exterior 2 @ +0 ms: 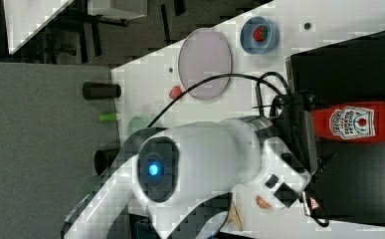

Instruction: Pick Ketchup from oven and place it on table.

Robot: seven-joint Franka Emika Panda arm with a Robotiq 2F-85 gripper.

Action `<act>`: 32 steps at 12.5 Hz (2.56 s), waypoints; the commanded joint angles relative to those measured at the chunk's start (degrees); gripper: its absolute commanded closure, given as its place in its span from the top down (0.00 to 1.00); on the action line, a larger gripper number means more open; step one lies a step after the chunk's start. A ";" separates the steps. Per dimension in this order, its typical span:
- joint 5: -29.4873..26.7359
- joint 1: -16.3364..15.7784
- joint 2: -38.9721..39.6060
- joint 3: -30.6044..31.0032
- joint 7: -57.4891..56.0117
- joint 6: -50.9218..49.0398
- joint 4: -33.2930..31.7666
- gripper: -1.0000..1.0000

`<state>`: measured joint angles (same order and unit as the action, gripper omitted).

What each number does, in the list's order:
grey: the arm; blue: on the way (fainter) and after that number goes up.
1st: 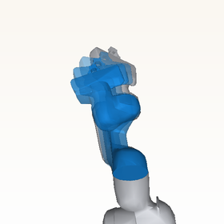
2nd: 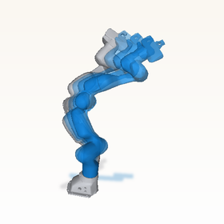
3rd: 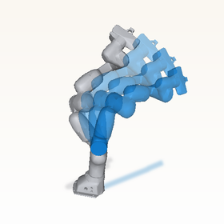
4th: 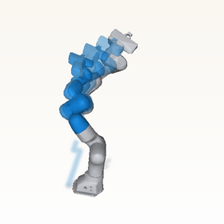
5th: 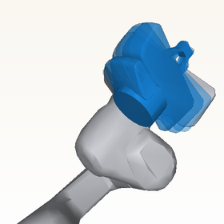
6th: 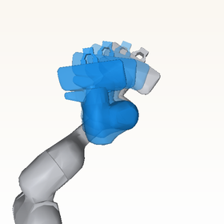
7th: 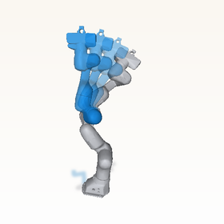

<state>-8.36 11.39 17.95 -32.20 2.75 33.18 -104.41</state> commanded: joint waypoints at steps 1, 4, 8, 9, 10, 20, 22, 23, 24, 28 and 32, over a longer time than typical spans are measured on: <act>-1.53 -0.06 2.04 -1.30 -1.48 0.66 1.07 1.00; -2.96 0.11 4.23 -1.24 -1.48 3.02 0.84 1.00; -2.95 -0.07 2.88 -1.24 -1.52 2.19 2.19 0.63; -2.31 -0.68 0.52 -1.15 -1.52 -3.40 5.96 0.63; -2.28 -1.28 -0.66 -1.02 -1.52 -7.73 8.29 0.63; -0.68 -12.02 -7.77 17.69 -1.52 -22.42 15.90 0.63; -0.34 -13.63 -7.80 22.70 -1.48 -22.31 12.76 0.63; 0.22 -14.06 -7.80 23.46 -1.45 -21.99 10.76 0.63; 1.66 -14.54 -7.79 23.96 -1.41 -21.15 8.11 0.63; 5.64 -15.52 -7.75 24.31 -1.41 -3.98 -7.82 0.63; 6.73 -16.39 -6.19 24.37 -0.25 12.87 -20.83 0.63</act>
<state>-2.53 -5.18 12.76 -7.73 2.39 44.43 -122.76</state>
